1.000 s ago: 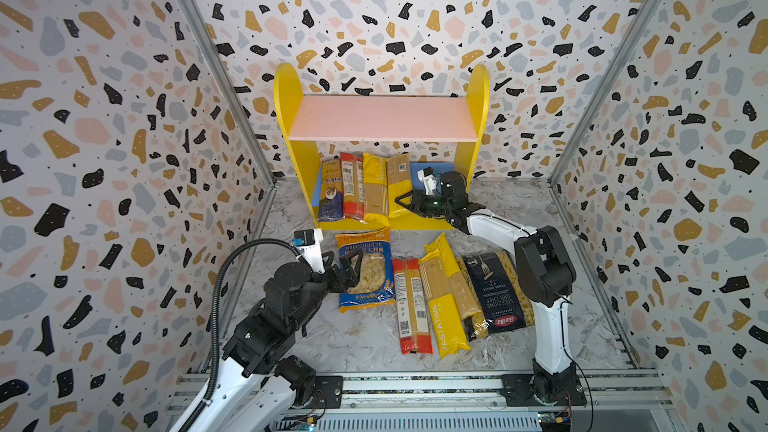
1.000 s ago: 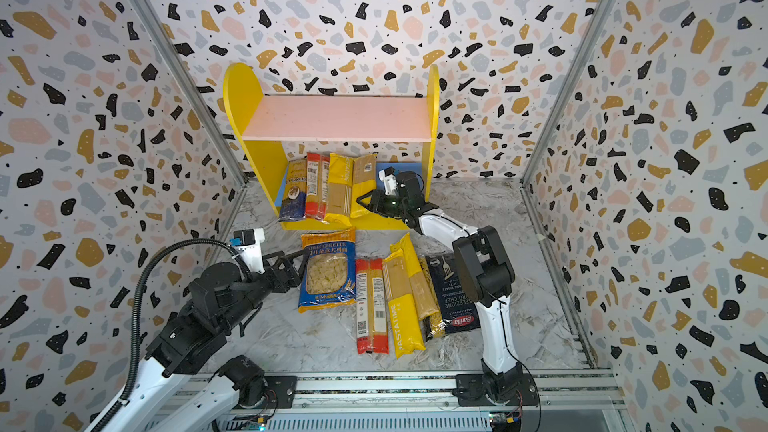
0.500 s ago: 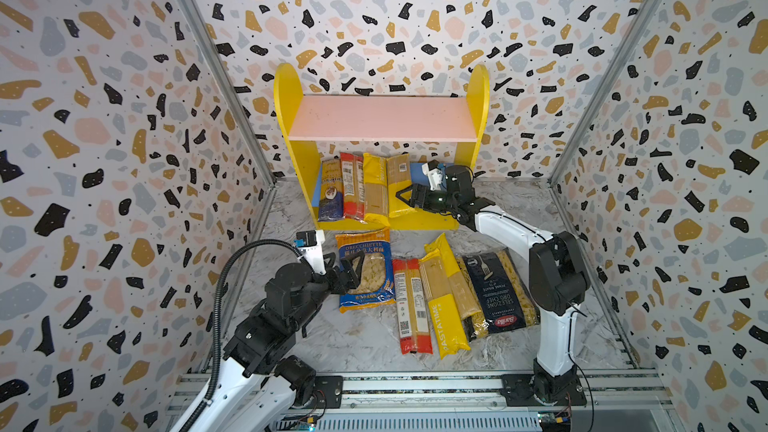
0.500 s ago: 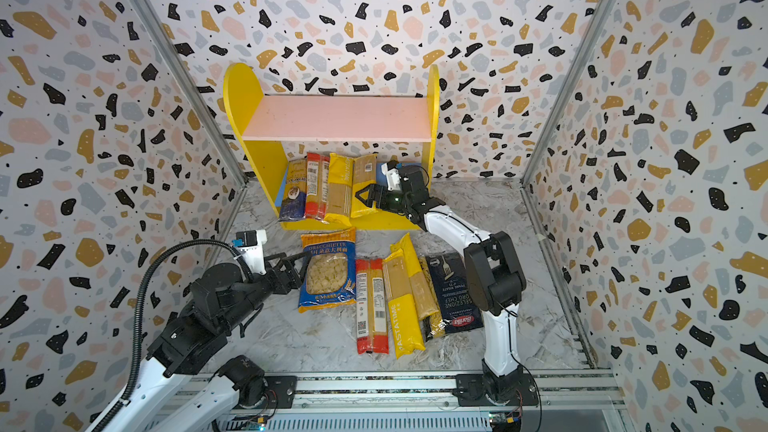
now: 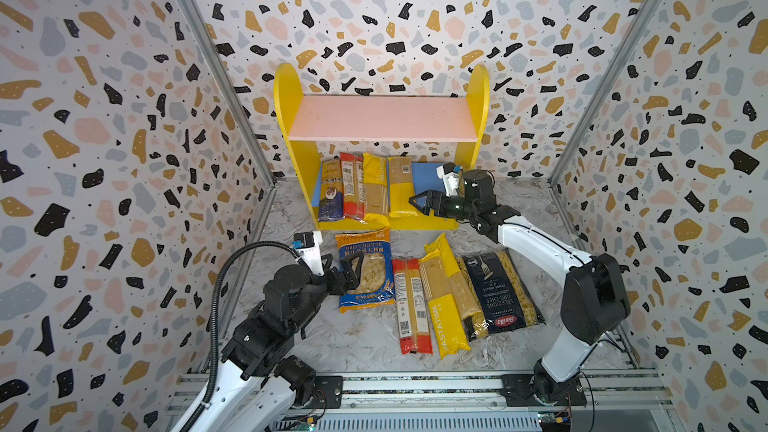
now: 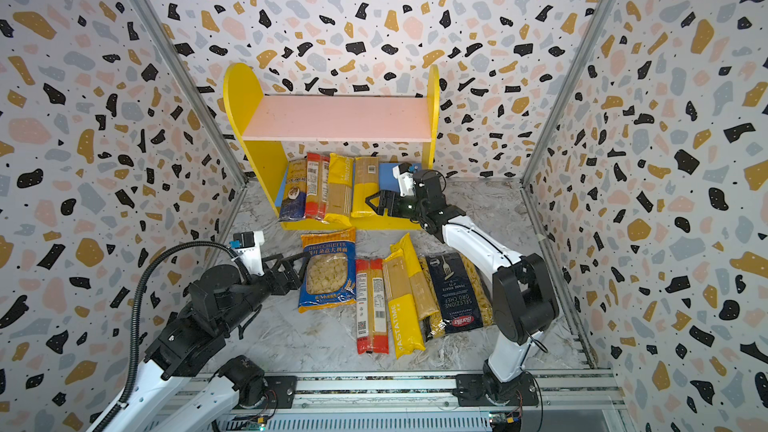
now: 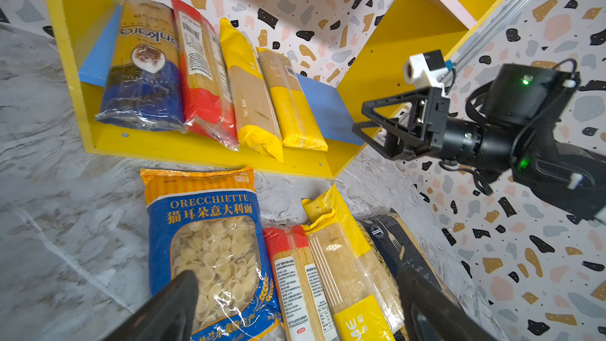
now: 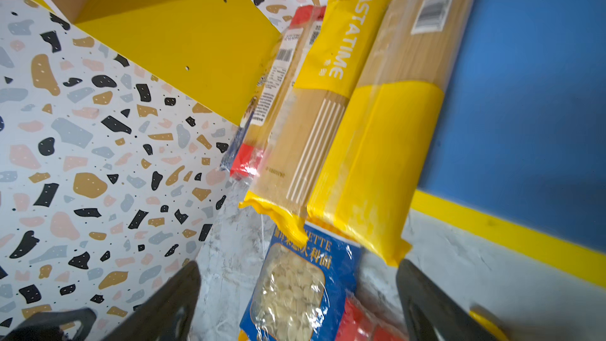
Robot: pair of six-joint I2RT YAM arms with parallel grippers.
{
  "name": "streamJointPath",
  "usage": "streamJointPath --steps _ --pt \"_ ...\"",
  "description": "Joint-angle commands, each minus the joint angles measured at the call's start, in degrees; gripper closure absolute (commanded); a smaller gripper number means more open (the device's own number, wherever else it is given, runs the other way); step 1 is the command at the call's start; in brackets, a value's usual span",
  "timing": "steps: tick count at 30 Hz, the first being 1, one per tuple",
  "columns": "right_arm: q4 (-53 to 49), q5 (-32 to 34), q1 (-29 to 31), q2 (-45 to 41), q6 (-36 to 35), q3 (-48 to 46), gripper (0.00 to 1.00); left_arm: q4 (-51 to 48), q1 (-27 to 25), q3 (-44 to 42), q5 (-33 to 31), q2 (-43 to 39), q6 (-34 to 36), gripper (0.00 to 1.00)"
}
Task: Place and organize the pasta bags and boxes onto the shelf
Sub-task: 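Move the right gripper back to the table and close on another Pastatime pack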
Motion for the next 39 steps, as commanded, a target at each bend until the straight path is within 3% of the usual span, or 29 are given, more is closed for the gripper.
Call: streamJointPath --steps 1,4,8,22,26,29,39 --pt "-6.3 5.3 2.2 -7.1 -4.1 -3.6 0.07 -4.0 0.4 3.4 -4.7 -0.7 0.2 0.03" --pt "-13.8 14.6 6.4 -12.3 -8.1 -7.3 0.07 -7.5 0.4 5.0 -6.6 -1.0 -0.3 0.0" --pt "-19.6 24.8 13.1 -19.2 -8.9 -14.6 0.07 -8.8 0.4 2.8 -4.2 -1.5 -2.8 0.0" --pt "-28.6 40.1 29.8 -36.7 3.9 -35.3 0.07 -9.2 0.4 -11.3 5.6 -13.1 -12.8 0.0" --pt "-35.5 49.5 39.0 -33.4 10.2 -34.3 0.07 -10.9 0.4 -12.5 5.6 -15.8 -13.9 0.01" --pt "-36.7 51.8 43.4 -29.1 13.6 -34.1 0.07 -12.4 0.4 -12.1 4.9 -17.1 -14.1 0.0" --pt "-36.8 53.6 47.0 -16.6 19.0 -32.7 0.07 -19.6 0.4 -8.7 1.9 -20.3 -12.5 0.0"
